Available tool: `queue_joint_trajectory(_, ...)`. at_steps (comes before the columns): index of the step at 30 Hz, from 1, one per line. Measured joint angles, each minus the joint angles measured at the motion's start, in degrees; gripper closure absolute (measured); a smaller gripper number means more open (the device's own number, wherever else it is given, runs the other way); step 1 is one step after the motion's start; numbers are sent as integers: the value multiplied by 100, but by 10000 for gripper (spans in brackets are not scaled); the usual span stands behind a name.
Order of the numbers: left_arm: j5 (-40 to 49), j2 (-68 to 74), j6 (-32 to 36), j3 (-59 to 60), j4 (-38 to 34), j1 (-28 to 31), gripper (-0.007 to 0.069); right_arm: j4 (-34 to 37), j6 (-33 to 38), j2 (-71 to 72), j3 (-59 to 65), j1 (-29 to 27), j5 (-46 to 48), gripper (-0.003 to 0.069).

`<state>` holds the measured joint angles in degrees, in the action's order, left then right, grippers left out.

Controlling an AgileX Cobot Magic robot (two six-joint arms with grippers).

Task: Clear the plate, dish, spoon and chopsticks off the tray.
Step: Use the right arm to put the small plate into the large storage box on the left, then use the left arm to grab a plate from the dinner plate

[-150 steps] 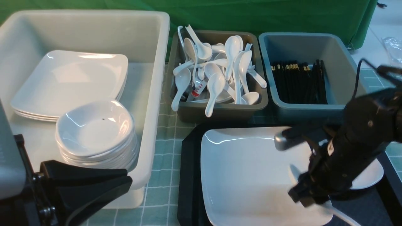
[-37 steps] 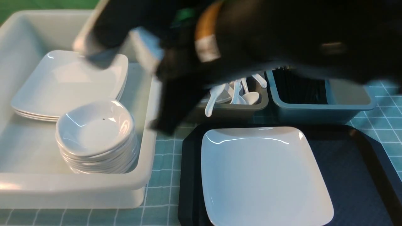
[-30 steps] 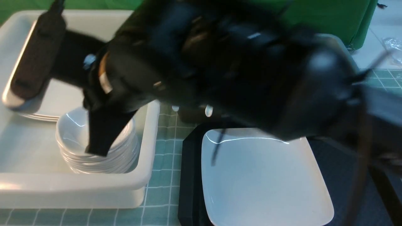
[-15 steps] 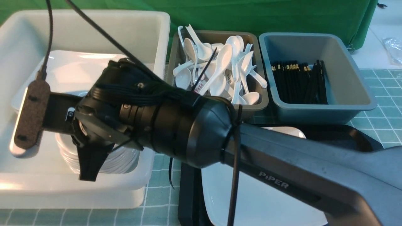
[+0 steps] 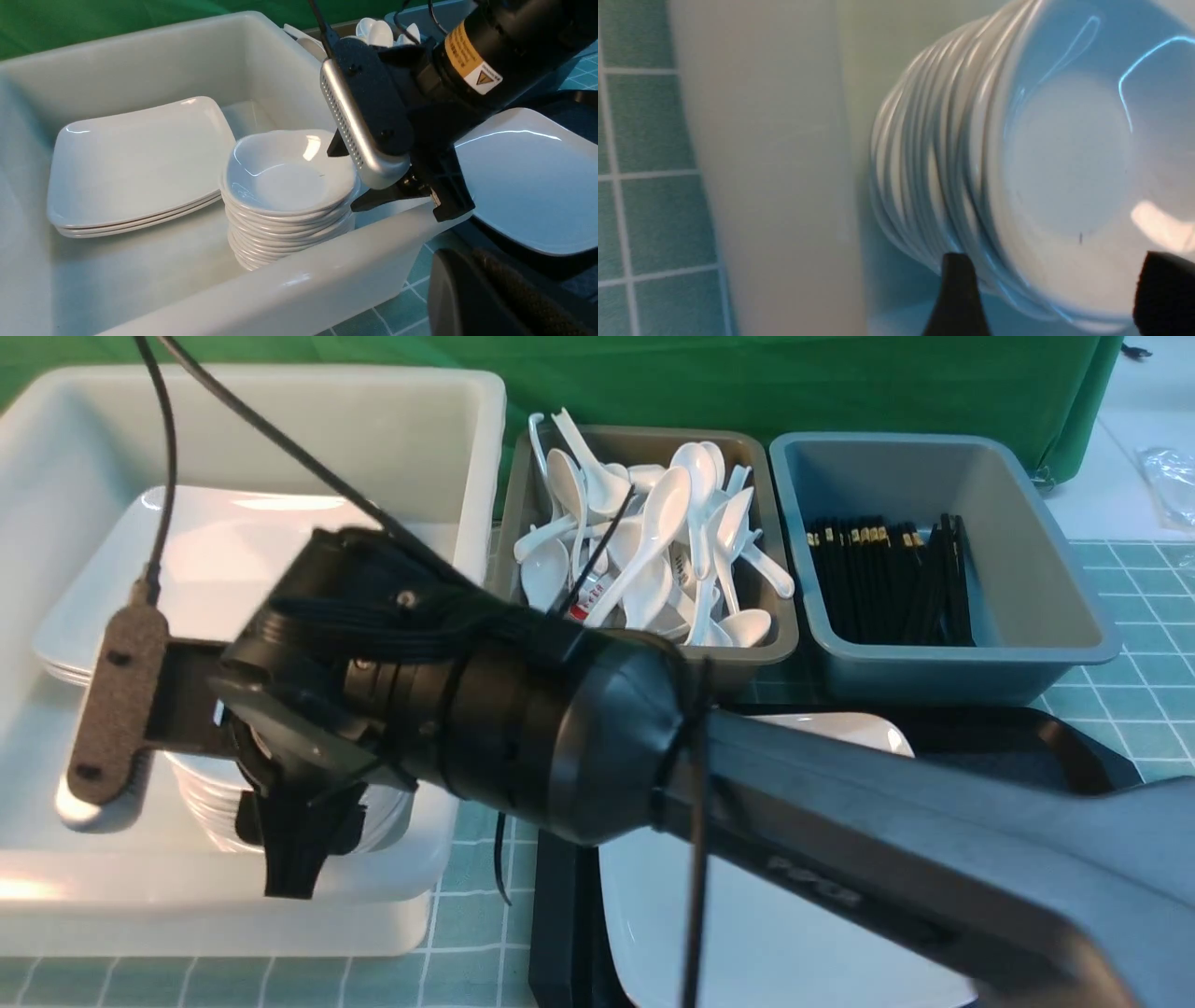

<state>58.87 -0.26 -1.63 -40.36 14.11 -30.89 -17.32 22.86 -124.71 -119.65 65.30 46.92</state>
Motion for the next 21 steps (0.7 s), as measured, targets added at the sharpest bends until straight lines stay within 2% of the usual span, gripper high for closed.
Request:
queue_joint_trajectory(4,0,0,59,0,-234,0,612,6,-152,487,0,134,479,139)
queue_joint_trajectory(8,0,0,129,21,-561,0,612,-15,-397,1021,-7,158,1118,178)
queue_joint_trajectory(12,7,179,326,72,-859,0,612,-82,-695,1455,-2,116,1792,302)
queue_joint_trajectory(17,-290,1174,782,72,-1478,0,612,-131,-1259,1963,230,-22,1792,545)
queue_joint_trajectory(21,-576,2168,1322,72,-2118,0,612,-136,-1488,2364,594,-53,1792,605)
